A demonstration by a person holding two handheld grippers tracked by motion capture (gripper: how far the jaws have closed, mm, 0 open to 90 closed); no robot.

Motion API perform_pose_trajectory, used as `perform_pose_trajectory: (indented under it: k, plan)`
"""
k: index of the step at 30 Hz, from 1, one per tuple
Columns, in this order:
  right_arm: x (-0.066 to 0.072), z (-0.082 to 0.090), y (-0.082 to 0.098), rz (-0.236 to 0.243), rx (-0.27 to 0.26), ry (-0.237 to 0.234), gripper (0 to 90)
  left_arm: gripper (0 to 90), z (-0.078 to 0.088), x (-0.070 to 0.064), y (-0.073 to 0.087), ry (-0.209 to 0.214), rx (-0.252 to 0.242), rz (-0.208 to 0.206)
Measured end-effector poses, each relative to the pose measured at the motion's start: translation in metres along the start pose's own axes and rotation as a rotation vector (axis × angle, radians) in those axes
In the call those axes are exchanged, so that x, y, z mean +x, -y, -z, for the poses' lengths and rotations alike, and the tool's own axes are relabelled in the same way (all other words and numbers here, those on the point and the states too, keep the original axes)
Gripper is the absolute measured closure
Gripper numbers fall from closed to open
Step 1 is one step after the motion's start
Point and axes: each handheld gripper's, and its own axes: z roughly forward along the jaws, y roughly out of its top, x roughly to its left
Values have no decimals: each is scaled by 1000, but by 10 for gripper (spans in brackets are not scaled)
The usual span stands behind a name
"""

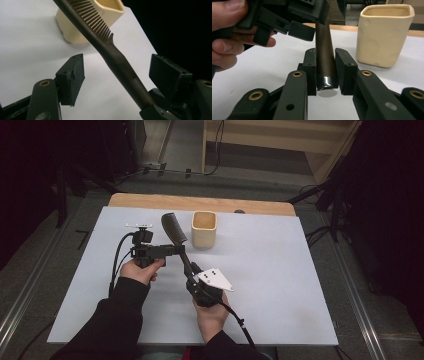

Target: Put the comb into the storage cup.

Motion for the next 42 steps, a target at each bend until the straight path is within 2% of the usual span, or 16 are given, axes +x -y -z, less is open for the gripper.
perform_pose_trajectory:
  k: [15, 25, 30, 33, 42]
  plan:
    - [1, -1, 1, -13, -7, -4, 702, 374, -13, -4, 3, -10, 15, 24]
    - [3, -1, 2, -5, -11, 6, 702, 516, -16, -4, 5, -16, 8, 69]
    - [2, -2, 3, -8, -7, 0, 702, 592, -16, -2, 6, -4, 14, 88]
    - [2, -1, 4, -11, -8, -1, 702, 608, -15, 0, 6, 13, 14, 109]
    - [1, -2, 5, -17, -3, -14, 702, 625, -15, 2, 6, 27, 19, 116]
